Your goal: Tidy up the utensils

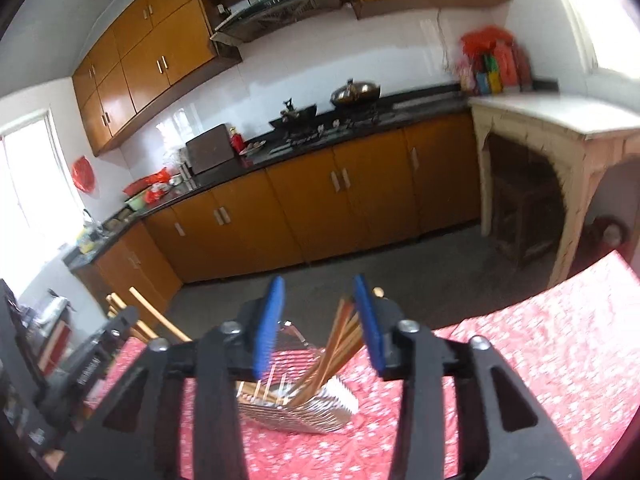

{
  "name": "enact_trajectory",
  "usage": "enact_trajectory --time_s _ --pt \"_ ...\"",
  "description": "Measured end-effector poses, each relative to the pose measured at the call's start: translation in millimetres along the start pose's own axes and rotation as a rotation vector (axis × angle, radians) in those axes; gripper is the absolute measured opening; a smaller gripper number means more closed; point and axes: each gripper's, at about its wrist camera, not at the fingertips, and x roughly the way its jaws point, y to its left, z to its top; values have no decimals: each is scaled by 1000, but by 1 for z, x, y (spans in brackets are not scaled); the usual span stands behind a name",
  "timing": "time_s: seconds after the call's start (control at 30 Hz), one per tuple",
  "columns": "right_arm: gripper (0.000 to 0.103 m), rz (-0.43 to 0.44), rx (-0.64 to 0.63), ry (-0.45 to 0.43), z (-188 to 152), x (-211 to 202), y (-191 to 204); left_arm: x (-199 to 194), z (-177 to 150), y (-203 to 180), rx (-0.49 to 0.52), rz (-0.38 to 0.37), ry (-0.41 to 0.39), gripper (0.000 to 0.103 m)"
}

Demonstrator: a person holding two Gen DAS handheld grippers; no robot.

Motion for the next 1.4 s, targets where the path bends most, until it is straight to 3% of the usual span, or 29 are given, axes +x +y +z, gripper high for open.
enact_trajectory --time_s 0.07,0.13,0.5,0.63,0.73,0.87,0.93,1.27,1.4 --pt "50 -39 -40 -37 -1 -9 6 -8 2 1 -3 9 -14 28" --pt "53 -70 -77 -68 -1 -18 12 -15 3 1 1 16 -30 36" --pt "67 -104 -153 -145 -10 -63 32 -59 6 14 9 36 -82 48" --pt "82 -95 -172 -166 -18 -77 39 -72 -2 22 24 42 -84 58" --pt "98 -85 -179 -186 -33 -90 41 -82 -14 30 51 51 -82 69" --pt "99 -101 -171 -216 -64 -110 40 -100 -35 42 95 66 -94 92" --pt "99 -111 -177 -227 -81 -118 41 -110 -48 48 115 67 -101 98" --pt "99 -155 -297 -242 -169 -148 67 -142 -100 56 174 81 -122 101" --pt "99 -138 -279 -209 -188 -148 64 -150 -118 56 180 89 -132 101"
